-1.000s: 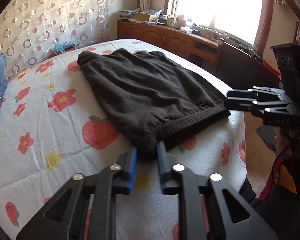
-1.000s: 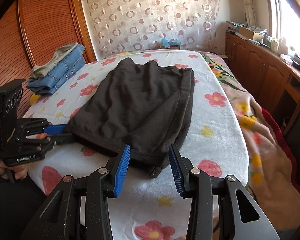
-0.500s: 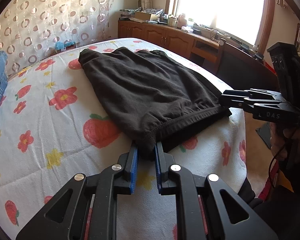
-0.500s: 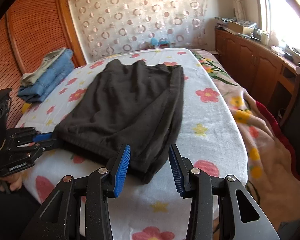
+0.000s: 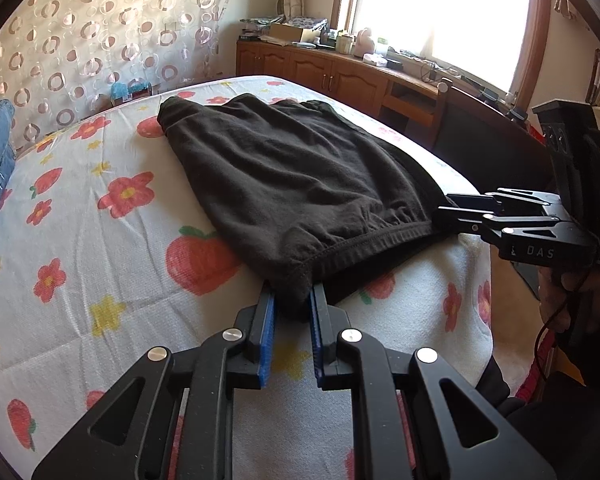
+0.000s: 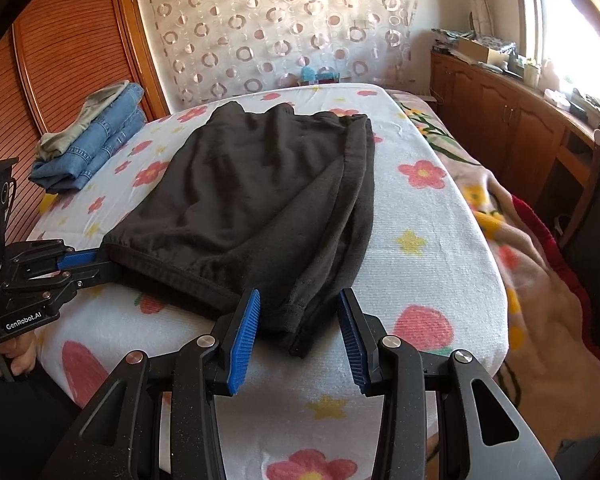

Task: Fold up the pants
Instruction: 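Grasp the pants end with the right gripper while the left gripper holds the hem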

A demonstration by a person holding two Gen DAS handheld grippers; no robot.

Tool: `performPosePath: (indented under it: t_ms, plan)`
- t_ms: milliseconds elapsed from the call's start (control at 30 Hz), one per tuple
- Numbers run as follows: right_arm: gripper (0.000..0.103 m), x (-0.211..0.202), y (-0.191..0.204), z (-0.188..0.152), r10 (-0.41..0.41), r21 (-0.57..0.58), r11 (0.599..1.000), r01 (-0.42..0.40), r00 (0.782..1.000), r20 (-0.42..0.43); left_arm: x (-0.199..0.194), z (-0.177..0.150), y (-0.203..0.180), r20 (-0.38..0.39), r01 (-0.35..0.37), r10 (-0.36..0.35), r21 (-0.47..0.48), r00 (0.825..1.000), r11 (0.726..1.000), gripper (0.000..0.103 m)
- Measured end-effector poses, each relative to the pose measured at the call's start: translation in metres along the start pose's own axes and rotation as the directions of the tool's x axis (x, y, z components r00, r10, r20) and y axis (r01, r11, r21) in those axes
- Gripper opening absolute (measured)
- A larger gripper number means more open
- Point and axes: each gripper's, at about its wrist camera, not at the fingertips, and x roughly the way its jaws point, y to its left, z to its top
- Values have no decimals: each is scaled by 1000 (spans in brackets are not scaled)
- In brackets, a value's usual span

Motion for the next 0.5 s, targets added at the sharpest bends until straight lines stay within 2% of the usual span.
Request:
performPosePath:
  t_ms: [67, 133, 267, 500]
  plan:
    - [41, 0, 0, -1, -3, -7, 1000, 3, 1000, 2, 0, 0, 0, 0, 1, -1, -1, 1000, 1000, 16]
    - [33, 0, 1, -1, 14, -9, 1000, -14, 1000, 0, 0, 0, 0, 1, 2, -2, -1, 1000, 1000, 16]
    - [26, 0, 1, -1, 31, -16, 999, -31, 1000, -3, 0, 0, 0, 1, 2, -2, -2, 1000, 1000, 16]
    - [24, 1, 0, -2, 44, -13, 999, -44, 999, 1, 0, -1, 0, 2, 2, -2, -2, 1000, 1000, 16]
